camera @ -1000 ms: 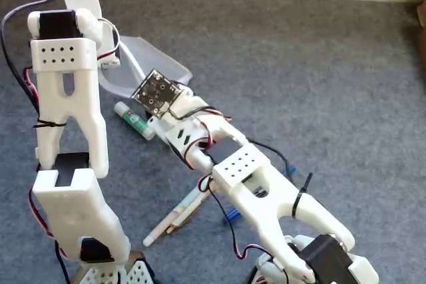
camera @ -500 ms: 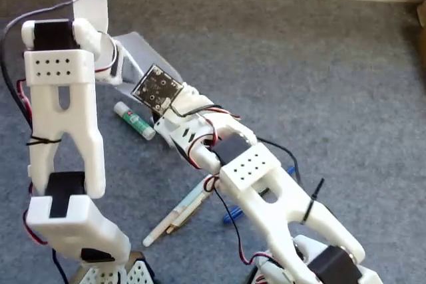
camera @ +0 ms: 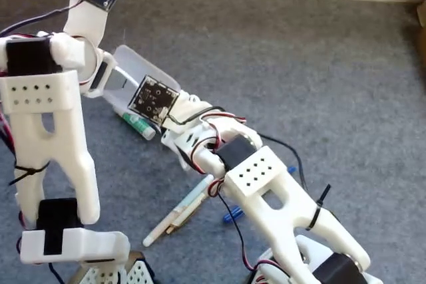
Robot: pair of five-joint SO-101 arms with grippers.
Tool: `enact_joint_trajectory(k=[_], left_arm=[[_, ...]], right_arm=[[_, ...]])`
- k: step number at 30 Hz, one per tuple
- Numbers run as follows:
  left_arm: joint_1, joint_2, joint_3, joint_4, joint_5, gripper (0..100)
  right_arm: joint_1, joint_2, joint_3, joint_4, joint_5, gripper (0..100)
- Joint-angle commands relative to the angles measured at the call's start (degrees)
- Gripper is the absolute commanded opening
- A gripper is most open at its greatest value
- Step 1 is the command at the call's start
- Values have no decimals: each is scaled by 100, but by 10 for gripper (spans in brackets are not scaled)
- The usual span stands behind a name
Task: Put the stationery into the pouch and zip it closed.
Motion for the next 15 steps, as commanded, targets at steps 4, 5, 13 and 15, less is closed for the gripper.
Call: enact_joint_trajectory(k=[4, 5, 13, 15], left_arm=[[-259, -286, -22, -18, -316, 243], [-321, -286, -22, -18, -316, 232], [-479, -295, 637, -501, -501, 161], [-497, -295, 901, -695, -492, 161]], right_arm=[[-66, -233, -356, 136, 114, 6], [-66, -233, -356, 136, 114, 6], [-66, -233, -356, 136, 105, 7], [-66, -233, -356, 136, 105, 7]])
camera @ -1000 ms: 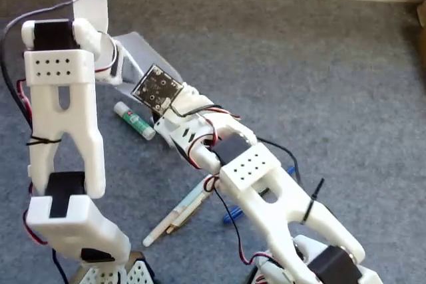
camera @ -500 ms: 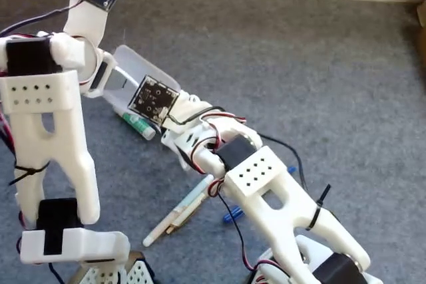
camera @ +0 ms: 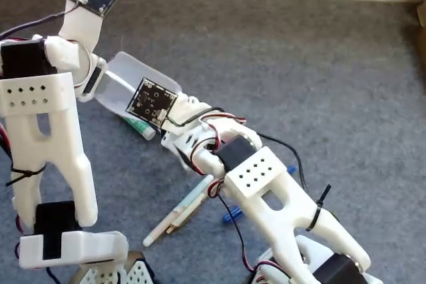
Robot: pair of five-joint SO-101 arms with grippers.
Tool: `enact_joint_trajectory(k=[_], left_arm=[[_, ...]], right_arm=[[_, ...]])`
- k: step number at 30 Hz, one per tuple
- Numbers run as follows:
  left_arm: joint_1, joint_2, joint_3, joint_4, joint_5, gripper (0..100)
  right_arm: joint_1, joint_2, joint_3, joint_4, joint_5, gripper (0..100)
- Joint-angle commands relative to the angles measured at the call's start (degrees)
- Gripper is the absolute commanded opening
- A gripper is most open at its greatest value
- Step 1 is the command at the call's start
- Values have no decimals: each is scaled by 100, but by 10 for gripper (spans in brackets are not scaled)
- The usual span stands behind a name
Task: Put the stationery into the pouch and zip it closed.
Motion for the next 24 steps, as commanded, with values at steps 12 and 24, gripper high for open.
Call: enact_joint_trajectory(k=[12, 24], left_arm=[[-92, -277, 488, -545, -62, 6], [-189, -277, 479, -202, 1169, 6]], right_arm=[[-48, -242, -347, 92, -554, 45], [-31, -884, -435, 101, -1512, 259]])
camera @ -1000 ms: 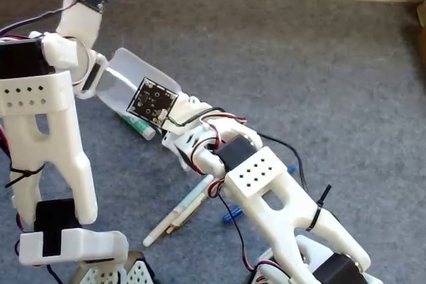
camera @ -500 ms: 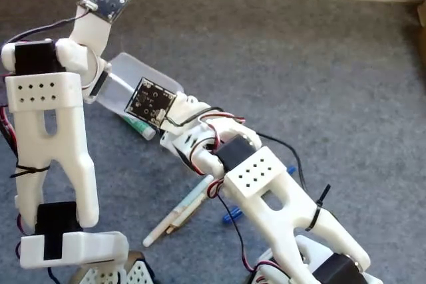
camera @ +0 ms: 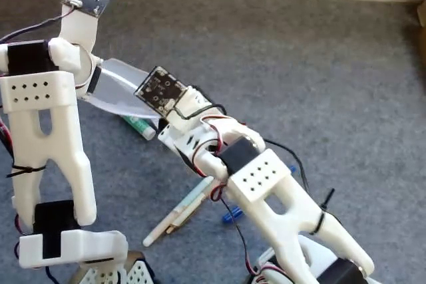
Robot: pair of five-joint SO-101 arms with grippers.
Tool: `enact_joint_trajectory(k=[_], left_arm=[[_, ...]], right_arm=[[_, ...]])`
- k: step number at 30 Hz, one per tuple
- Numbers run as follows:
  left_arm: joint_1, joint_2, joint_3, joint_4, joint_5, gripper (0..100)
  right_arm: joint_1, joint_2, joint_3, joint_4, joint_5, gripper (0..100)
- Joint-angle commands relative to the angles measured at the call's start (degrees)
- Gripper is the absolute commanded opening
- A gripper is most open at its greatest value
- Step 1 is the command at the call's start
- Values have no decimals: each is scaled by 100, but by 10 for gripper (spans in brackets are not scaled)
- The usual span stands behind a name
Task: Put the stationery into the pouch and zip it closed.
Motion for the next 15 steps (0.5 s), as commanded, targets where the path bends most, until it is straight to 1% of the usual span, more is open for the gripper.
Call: enact_joint_trajectory(k=[1, 3, 5, 10, 15], left_arm=[[-198, -242, -119, 229, 642, 6], [-347, -242, -119, 281, 1204, 6], [-470, -242, -119, 316, 1530, 6], [-549, -242, -101, 571, 1767, 6], [-541, -268, -145, 598, 1767, 11]], right_arm=[[-13, -673, -347, 22, -360, 259], [-22, -875, -347, 22, -431, 259], [-4, -1033, -338, 31, -431, 259], [207, -1288, -541, 699, -431, 259], [602, -1367, -1103, 1842, -440, 254]])
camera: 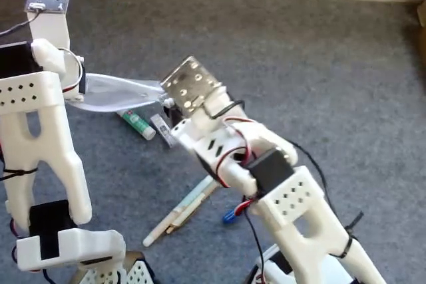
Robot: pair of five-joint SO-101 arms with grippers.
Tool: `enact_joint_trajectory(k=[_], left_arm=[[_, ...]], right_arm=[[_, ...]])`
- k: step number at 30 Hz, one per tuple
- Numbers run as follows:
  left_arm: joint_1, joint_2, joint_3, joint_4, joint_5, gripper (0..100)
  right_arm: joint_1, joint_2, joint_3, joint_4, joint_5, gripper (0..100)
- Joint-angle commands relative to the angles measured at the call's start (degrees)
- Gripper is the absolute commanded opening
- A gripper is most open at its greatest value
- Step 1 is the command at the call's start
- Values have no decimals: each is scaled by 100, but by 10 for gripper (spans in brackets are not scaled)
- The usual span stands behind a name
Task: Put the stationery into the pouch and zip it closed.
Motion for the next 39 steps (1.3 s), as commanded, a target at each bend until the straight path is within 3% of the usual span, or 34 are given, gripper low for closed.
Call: enact_joint_trajectory(k=[1, 9, 15, 24, 39], left_arm=[[-84, -338, -136, 105, 79, 11], [-92, -1411, 418, 114, 686, 11], [-119, -1710, 822, 114, 765, 7], [-699, -1719, 945, 114, 1749, 7], [-708, -1710, 954, 70, 2163, 7]], right_arm=[[374, -259, -655, 769, -53, 244], [796, -268, -796, 1868, -70, 171], [1174, -268, -778, 2422, -1099, 170], [1754, -242, -760, 3064, -2664, 170], [2765, -233, 4, 3600, -2716, 170]])
